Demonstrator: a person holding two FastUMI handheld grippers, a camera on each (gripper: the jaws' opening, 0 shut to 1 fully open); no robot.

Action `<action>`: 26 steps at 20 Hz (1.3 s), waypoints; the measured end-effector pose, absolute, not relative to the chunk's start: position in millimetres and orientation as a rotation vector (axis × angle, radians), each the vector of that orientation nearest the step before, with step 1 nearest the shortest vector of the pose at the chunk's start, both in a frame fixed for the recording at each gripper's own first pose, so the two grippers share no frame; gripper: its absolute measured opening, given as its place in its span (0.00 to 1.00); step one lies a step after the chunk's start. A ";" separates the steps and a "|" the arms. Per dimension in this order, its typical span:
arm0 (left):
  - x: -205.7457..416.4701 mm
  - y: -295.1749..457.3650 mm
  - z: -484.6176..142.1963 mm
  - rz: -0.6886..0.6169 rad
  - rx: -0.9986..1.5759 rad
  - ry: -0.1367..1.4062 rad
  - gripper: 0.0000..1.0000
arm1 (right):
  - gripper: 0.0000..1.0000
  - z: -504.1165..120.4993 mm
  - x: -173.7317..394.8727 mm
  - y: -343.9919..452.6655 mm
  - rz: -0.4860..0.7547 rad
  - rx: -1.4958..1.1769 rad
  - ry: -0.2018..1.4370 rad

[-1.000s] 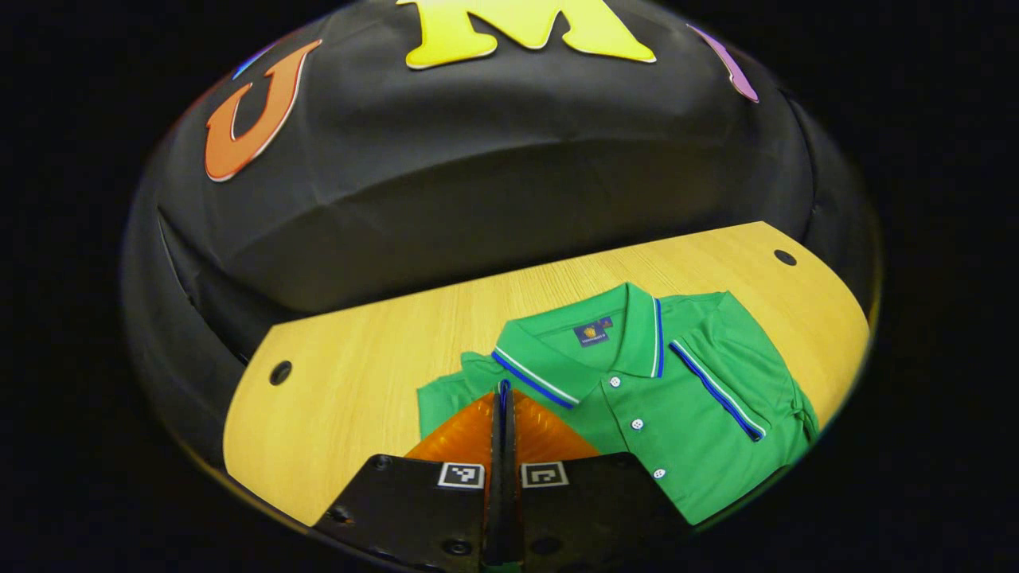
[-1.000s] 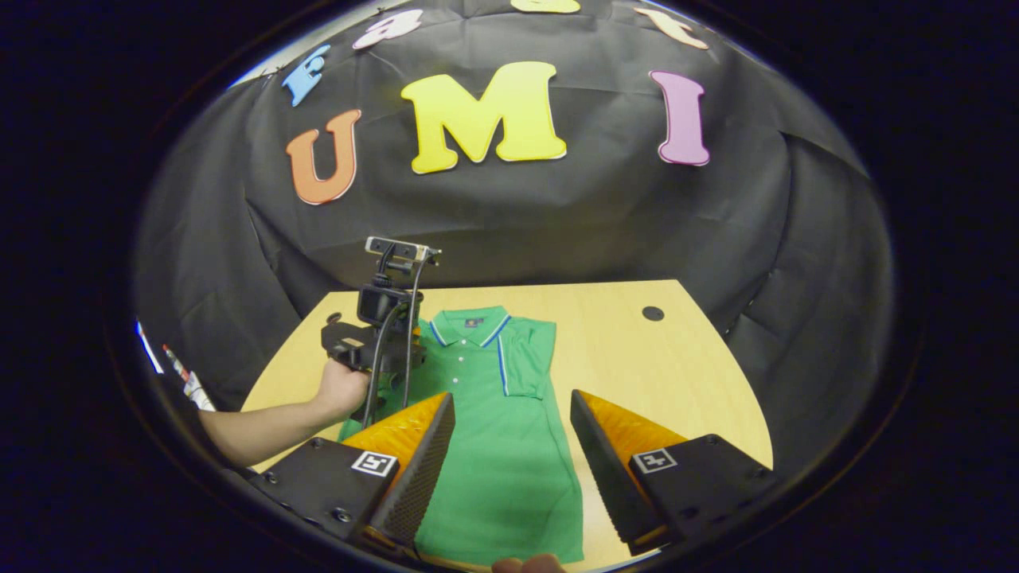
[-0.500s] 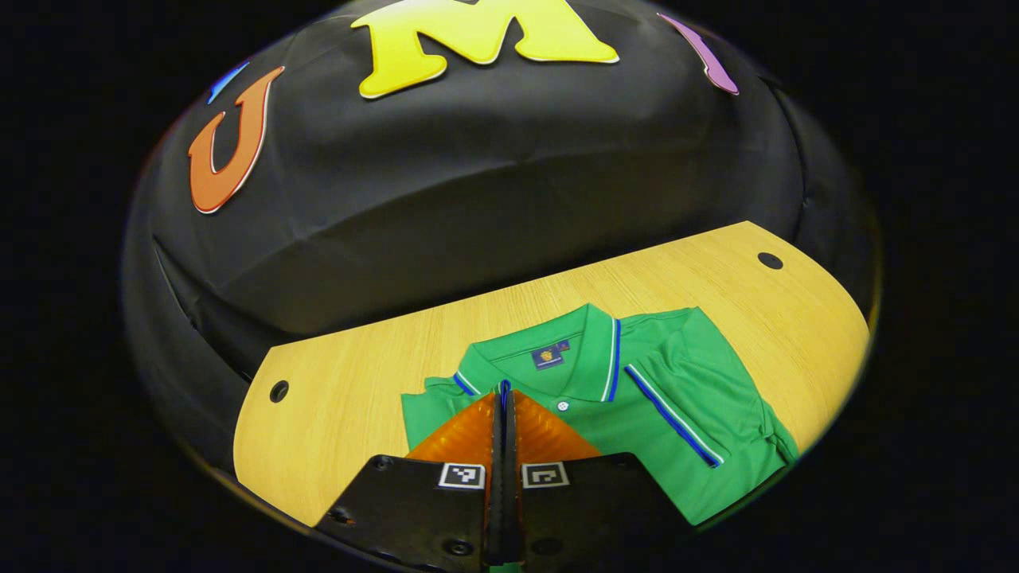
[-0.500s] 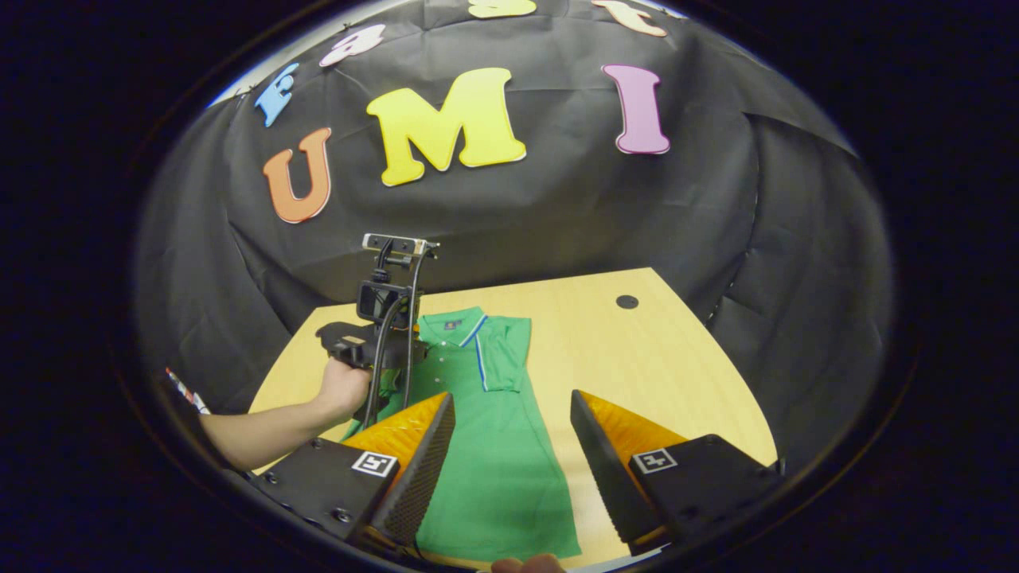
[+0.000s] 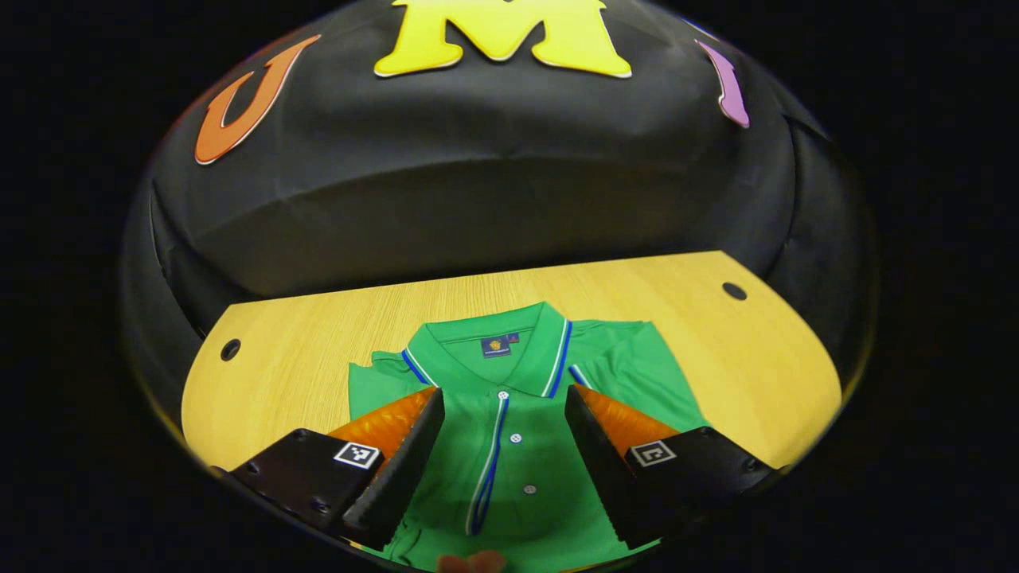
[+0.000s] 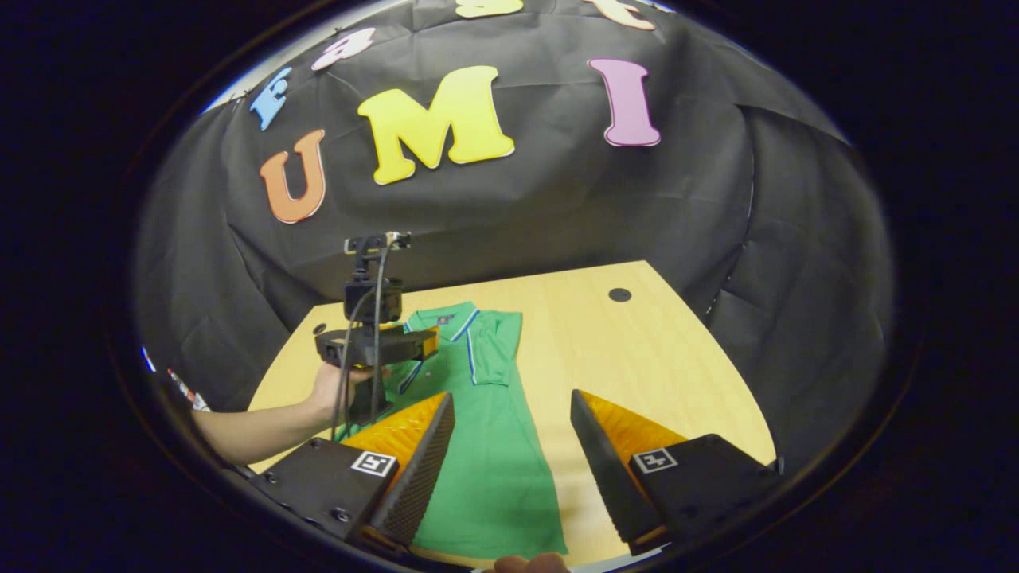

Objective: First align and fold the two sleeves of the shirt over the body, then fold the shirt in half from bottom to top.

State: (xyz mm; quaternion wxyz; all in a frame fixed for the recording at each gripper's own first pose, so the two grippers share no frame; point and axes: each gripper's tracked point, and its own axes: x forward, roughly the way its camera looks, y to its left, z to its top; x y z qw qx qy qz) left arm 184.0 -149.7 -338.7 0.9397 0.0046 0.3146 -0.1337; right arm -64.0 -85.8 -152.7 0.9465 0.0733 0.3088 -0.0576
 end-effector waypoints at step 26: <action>-174.8 25.2 -323.4 -0.530 -0.415 1.070 0.99 | 0.99 -268.5 -170.4 -89.8 0.194 0.424 1.080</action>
